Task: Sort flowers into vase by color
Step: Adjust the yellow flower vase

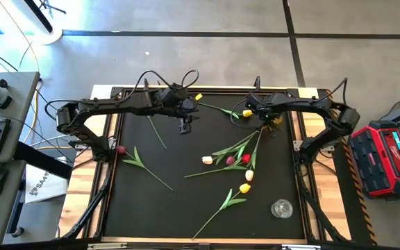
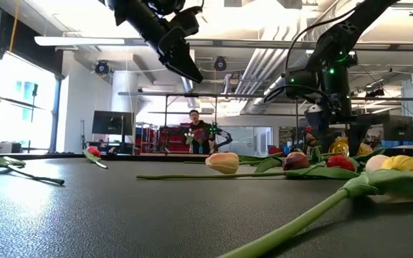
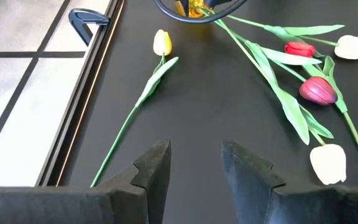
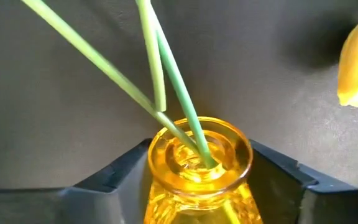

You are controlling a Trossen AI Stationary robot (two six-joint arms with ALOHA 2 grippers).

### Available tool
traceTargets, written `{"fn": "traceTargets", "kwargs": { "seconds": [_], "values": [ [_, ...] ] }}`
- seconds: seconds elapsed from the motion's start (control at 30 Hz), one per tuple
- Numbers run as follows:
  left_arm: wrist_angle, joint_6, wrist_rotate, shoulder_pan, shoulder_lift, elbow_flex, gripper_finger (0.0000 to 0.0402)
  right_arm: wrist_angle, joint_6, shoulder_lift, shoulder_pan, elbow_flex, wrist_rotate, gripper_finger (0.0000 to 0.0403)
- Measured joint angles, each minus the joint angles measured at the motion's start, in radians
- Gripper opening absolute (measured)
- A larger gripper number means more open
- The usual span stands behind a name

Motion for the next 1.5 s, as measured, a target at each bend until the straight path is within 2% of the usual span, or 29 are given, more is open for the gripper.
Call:
{"fn": "traceTargets", "kwargs": {
  "seconds": [0.2,0.33,0.47,0.6,0.97,1.5],
  "values": [
    [0.0,0.0,0.0,0.0,0.0,0.0,0.0133,-0.002,0.103,-0.001,0.0,0.002,0.007,0.0157],
    [0.0,0.0,0.0,0.0,0.0,0.0,0.0133,-0.002,0.223,-0.001,-0.002,0.018,-0.014,0.0157],
    [0.0,0.005,0.0,0.0,0.0,0.0,0.0133,0.019,0.349,-0.002,-0.023,0.06,-0.101,0.0174],
    [-0.001,0.008,0.0,0.0,0.0,0.0,0.0133,0.045,0.423,-0.021,-0.051,0.1,-0.166,0.0168],
    [-0.027,0.009,0.001,0.0,0.0,0.0,0.0133,0.059,0.569,-0.182,-0.131,0.127,-0.22,0.0165],
    [-0.027,0.029,0.001,0.0,0.0,0.0,0.0133,0.025,0.715,-0.323,-0.121,0.124,-0.253,0.0163]
  ]
}}
